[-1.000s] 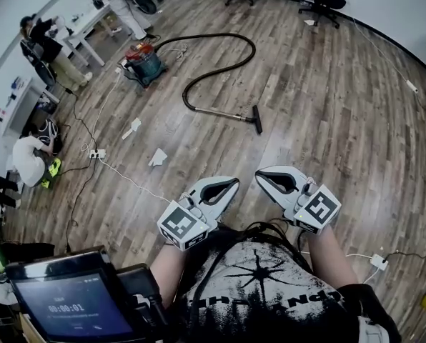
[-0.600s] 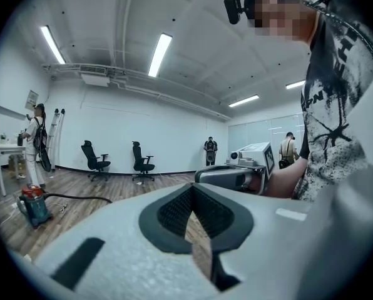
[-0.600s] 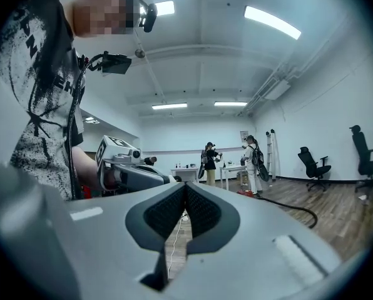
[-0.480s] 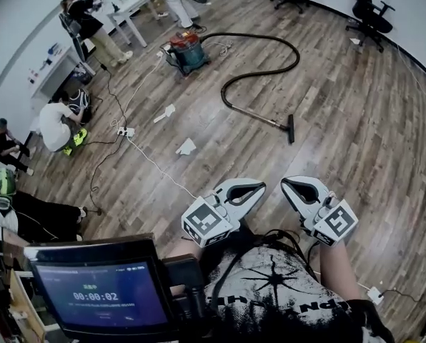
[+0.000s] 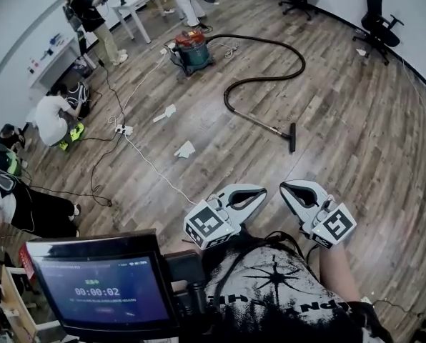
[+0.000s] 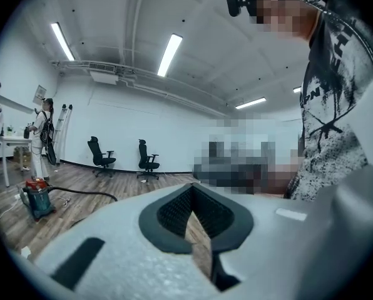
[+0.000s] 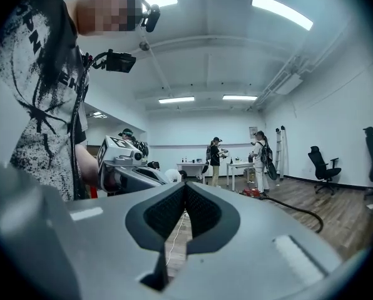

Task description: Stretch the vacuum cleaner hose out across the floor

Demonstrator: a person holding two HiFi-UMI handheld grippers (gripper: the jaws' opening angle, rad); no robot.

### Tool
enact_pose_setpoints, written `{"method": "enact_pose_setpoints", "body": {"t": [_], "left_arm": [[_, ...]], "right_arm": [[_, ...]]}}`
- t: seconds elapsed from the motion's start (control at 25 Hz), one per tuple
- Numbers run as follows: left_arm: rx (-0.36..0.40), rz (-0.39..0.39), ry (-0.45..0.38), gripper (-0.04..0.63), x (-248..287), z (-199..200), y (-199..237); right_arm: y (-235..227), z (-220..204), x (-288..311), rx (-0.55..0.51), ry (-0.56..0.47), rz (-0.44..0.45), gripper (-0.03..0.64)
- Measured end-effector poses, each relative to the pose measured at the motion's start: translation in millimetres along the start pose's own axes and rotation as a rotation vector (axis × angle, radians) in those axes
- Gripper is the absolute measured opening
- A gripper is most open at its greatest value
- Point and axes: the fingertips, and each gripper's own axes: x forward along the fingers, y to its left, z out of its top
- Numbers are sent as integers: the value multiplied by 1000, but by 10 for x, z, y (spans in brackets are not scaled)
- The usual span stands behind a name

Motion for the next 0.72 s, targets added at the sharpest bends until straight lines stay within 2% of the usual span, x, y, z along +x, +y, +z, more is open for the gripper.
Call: {"method": "enact_pose_setpoints", "body": {"t": [0.2, 0.44, 0.72], "left_arm": [[-19, -25, -7, 3, 79, 40, 544], [-22, -77, -1, 2, 230, 177, 1218], [-35, -161, -11, 3, 299, 313, 1949]], "right_arm": [[-403, 47, 349, 60, -10, -37, 5], [-956, 151, 742, 62, -12, -105, 5], [-1478, 263, 1180, 110, -20, -222, 5]]}}
